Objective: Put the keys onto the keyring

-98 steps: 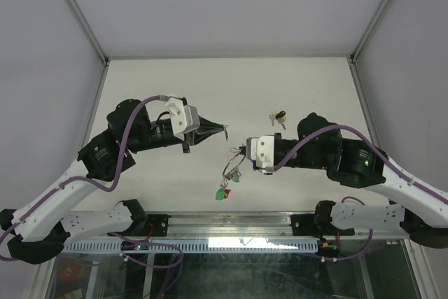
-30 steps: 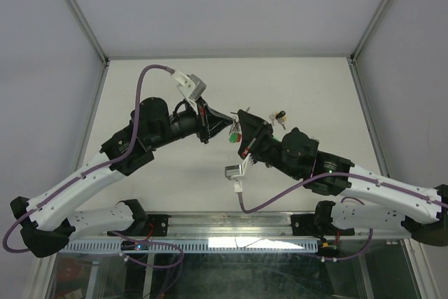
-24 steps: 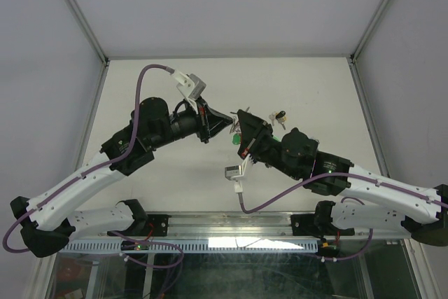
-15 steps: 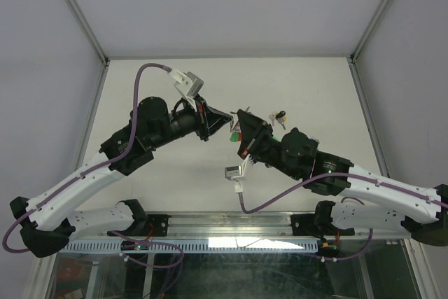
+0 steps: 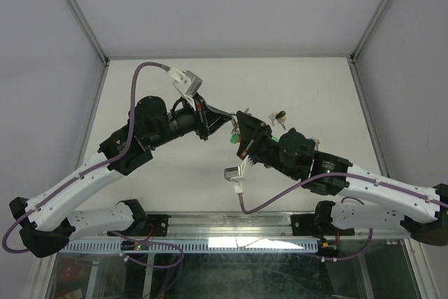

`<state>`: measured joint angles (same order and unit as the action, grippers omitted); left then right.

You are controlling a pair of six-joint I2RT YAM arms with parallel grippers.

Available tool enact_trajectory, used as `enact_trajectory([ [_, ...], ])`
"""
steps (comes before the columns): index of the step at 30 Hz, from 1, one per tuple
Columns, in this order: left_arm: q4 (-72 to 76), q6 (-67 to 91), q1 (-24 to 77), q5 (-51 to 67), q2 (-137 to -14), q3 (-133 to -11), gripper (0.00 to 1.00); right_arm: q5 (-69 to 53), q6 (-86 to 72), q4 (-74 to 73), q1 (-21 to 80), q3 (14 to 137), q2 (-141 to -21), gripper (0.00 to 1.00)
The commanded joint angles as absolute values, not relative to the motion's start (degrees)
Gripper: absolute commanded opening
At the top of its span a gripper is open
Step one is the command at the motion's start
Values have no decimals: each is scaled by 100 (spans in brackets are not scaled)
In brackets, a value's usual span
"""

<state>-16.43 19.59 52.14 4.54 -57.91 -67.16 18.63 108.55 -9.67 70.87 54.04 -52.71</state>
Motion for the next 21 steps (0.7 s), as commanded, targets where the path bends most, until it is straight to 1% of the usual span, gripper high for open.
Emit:
enact_trajectory([
  [1,-1443,1987,5222,404,-5780,-6978,0,1952,10951,-725,7126,5595,-5247,0],
  [21,-1728,2024,5214,147,-5897,-7012,0,1946,10969,-708,7127,5620,-5239,0],
])
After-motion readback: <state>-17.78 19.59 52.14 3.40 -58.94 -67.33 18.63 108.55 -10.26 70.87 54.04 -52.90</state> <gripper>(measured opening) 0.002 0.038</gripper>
